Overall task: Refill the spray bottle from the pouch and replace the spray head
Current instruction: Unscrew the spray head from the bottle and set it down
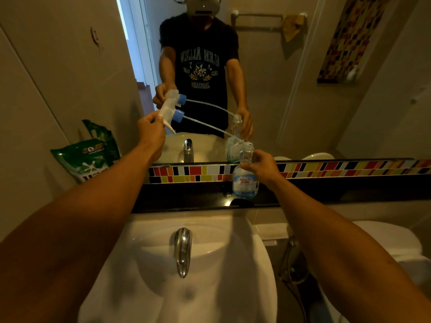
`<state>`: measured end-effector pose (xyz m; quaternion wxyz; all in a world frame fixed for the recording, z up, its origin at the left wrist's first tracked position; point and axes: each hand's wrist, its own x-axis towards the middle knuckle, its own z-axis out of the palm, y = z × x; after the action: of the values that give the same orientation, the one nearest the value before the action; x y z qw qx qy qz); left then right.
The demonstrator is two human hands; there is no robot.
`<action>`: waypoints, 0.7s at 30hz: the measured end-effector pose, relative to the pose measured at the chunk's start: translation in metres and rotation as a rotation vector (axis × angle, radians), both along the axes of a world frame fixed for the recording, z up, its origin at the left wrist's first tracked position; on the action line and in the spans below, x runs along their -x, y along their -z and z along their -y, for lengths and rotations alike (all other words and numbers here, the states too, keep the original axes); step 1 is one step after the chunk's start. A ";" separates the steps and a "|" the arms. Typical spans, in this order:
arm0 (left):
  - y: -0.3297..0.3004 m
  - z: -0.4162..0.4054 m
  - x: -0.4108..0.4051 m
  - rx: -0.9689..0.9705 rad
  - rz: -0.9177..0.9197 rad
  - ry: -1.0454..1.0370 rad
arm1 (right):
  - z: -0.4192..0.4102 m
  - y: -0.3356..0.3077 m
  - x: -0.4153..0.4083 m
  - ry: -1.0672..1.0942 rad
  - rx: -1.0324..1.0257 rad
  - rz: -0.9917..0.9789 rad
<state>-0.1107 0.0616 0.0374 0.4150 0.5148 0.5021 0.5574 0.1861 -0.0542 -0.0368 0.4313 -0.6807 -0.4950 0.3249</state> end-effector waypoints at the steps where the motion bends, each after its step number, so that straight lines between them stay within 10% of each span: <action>1: 0.002 0.001 0.001 0.017 0.007 -0.004 | 0.000 0.000 0.001 -0.004 -0.008 -0.007; 21: 0.020 -0.002 0.010 0.108 0.042 -0.053 | -0.009 0.004 0.007 -0.025 -0.012 -0.026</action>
<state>-0.1210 0.0636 0.0171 0.4376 0.4663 0.5364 0.5508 0.1789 -0.0453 -0.0403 0.4374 -0.6676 -0.4999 0.3362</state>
